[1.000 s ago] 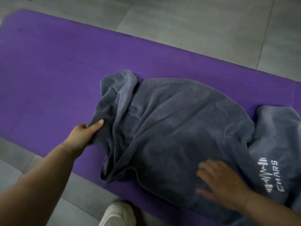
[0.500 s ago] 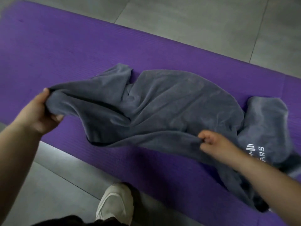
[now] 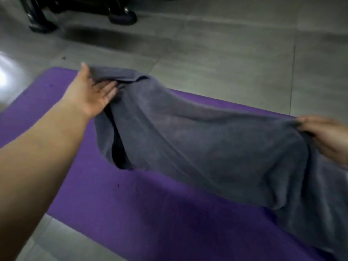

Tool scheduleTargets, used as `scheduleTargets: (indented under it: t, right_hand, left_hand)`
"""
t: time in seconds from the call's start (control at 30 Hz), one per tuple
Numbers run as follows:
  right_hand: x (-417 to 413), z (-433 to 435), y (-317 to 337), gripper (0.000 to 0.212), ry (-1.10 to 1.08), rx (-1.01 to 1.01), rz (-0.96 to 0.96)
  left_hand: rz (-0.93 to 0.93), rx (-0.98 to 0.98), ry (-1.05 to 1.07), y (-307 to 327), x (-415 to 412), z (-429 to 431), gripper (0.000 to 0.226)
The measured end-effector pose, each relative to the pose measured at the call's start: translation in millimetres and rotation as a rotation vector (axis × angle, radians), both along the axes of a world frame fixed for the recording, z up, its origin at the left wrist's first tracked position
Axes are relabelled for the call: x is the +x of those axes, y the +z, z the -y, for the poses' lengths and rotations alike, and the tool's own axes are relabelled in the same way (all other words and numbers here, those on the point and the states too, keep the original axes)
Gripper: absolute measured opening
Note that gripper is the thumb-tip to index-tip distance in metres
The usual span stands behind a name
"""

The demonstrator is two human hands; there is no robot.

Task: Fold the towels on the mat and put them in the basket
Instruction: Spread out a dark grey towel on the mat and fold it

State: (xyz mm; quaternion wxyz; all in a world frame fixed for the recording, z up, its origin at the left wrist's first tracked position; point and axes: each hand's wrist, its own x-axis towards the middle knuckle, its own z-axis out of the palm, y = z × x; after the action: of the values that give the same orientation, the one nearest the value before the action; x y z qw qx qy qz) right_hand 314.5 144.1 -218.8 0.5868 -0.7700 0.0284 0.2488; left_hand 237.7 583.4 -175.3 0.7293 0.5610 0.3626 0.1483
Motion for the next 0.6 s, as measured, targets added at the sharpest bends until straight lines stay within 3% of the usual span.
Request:
scheduleTargets:
  t: [0.07, 0.13, 0.2, 0.27, 0.3, 0.4, 0.53, 0.6]
  right_hand:
    - [9.9, -14.3, -10.8, 0.029, -0.072, -0.398, 0.138]
    - [1.7, -21.8, -27.6, 0.054, 0.050, -0.908, 0.190]
    - [-28.5, -31.6, -42.2, 0.052, 0.207, -1.113, 0.245]
    - [-58.1, -35.6, -62.3, 0.038, 0.349, -1.121, 0.511]
    - [-75.3, -36.0, -78.5, 0.039, 0.447, -1.075, 0.607]
    - [-118.7, -35.7, -121.3, 0.051, 0.854, -1.042, 0.804]
    - [-131.7, -38.0, -137.2, 0.055, 0.866, -0.953, 0.796]
    - [-129.5, -37.1, -136.7, 0.040, 0.788, -0.938, 0.858]
  left_hand:
    - [-0.129, 0.118, -0.118, -16.5, 15.2, 15.1, 0.054]
    - [-0.322, 0.309, -0.168, -53.9, 13.0, 14.8, 0.055]
    - [-0.485, 0.500, -0.213, -90.8, -20.8, 13.8, 0.060]
    - [-0.591, 0.595, -0.230, -127.6, -57.9, 9.9, 0.077]
    - [-0.632, 0.598, -0.194, -141.4, -74.5, 5.9, 0.074]
    - [-0.683, 0.578, -0.124, -163.7, -110.9, 2.7, 0.035]
    - [-0.804, 0.790, -0.321, -173.2, -120.4, 1.8, 0.066]
    - [-0.806, 0.874, -0.211, -173.9, -115.1, 2.3, 0.041]
